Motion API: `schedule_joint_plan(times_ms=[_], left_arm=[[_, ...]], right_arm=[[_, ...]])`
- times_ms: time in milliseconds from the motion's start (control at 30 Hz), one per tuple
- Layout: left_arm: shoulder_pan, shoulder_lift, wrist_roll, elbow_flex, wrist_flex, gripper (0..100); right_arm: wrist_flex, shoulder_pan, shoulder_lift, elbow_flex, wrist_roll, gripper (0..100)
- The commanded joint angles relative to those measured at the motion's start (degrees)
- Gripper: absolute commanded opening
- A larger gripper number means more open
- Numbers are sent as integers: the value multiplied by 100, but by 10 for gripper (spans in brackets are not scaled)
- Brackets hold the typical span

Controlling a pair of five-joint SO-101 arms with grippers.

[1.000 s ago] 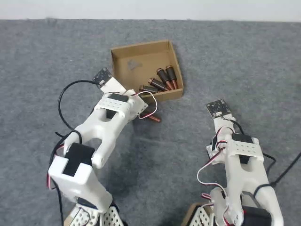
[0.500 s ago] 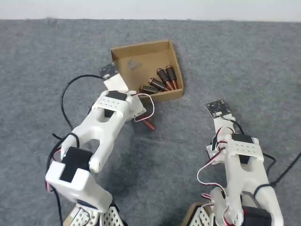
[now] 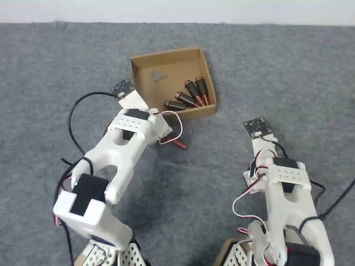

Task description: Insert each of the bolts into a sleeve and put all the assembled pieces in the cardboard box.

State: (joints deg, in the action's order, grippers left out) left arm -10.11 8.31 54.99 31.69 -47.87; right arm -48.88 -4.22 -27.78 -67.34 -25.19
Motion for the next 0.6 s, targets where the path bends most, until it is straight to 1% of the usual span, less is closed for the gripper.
schedule_joint_plan(times_ms=[0,167,300,433,467,567], left_arm=[[-167,-220,70,-101,-18,123],[-185,457,440,-514,-53,123],[-176,659,448,-857,-396,119],[-70,554,431,-875,-457,113],[-44,510,413,-866,-466,98],[-18,290,-123,-760,-475,9]], right_arm=[[40,-84,-189,0,-79,7],[40,-84,-189,0,-79,7],[40,-84,-189,0,-79,7],[40,-84,-189,0,-79,7],[40,-84,-189,0,-79,7],[40,-84,-189,0,-79,7]])
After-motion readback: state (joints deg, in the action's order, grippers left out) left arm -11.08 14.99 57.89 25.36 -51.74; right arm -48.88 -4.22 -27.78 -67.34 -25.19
